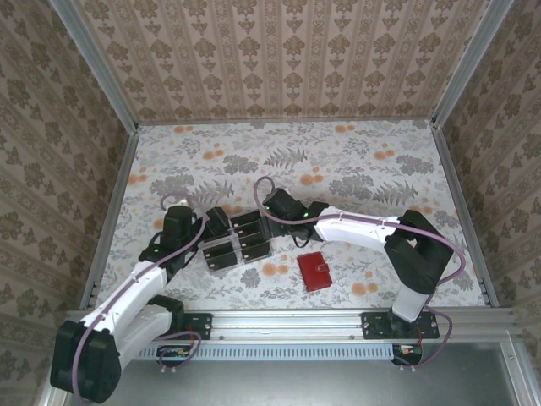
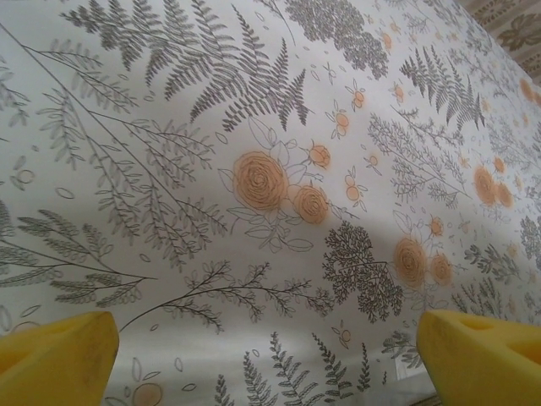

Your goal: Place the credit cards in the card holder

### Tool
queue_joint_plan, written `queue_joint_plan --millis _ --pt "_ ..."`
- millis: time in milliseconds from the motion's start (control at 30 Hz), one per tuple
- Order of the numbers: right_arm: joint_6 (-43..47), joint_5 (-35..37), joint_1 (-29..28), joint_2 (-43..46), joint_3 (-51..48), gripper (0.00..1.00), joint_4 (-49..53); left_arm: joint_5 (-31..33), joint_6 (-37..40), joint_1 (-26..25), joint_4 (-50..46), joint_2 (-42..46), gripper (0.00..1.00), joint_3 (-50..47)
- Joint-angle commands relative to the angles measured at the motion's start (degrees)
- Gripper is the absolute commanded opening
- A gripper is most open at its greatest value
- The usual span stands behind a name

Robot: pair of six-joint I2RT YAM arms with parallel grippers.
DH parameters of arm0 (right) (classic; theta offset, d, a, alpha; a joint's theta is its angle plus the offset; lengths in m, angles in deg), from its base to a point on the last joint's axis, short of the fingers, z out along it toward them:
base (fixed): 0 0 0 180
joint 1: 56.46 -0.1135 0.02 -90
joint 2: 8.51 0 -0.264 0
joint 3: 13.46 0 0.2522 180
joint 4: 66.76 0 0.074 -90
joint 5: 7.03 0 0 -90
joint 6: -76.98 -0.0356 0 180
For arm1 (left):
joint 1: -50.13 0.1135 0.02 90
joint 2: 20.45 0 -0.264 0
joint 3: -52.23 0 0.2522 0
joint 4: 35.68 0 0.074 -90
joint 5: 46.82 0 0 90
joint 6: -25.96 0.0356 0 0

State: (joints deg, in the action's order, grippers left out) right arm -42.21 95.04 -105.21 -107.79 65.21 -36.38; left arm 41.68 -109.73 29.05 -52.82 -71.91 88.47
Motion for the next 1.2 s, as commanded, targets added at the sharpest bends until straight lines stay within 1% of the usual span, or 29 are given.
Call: queue_joint_plan --millis 0,167,233,267,500,600,700,800,933,1067,1167 --pt "1.59 1.99 2.63 -1.50 1.75 0.87 -0.42 1.16 -1.61 -1.58 4.22 -2.78 1.00 1.87" --pt "2.64 2.64 6.43 -2.66 2.60 0.86 -0.50 2.62 -1.41 -4.30 7.45 -9.25 1.00 5.36" --pt "2.84 3.09 7.90 -2.89 2.60 0.86 -0.46 3.05 -1.26 -4.59 8.56 -11.93 1.00 6.99" --pt "2.98 3.37 8.65 -2.84 2.55 0.86 -0.59 3.35 -1.20 -6.23 9.14 -13.50 1.00 7.90" --pt "3.35 5.64 13.72 -2.46 1.14 0.86 -0.82 3.93 -1.07 -9.81 13.59 -25.07 1.00 15.44" --pt "3.13 6.74 16.25 -1.98 0.01 0.86 -0.95 4.37 -0.33 -10.73 14.62 -29.63 1.00 19.39" --pt "2.78 6.99 18.86 -1.13 -1.23 0.86 -1.26 6.00 0.99 -10.67 13.72 -32.25 1.00 23.28" --pt "2.55 7.07 21.00 0.02 -2.41 0.86 -1.50 8.45 2.62 -10.23 9.97 -32.27 1.00 26.53" --pt "2.21 6.10 22.61 1.87 -3.98 0.86 -1.79 9.53 2.41 -10.08 6.06 -29.14 1.00 27.03" --pt "2.38 -0.63 22.81 7.03 -5.89 0.87 -2.58 9.16 0.99 -11.58 5.47 -24.95 1.00 23.10" --pt "2.20 -5.99 22.82 11.02 -6.53 0.87 -2.06 9.27 -0.34 -12.94 6.60 -23.60 1.00 19.96"
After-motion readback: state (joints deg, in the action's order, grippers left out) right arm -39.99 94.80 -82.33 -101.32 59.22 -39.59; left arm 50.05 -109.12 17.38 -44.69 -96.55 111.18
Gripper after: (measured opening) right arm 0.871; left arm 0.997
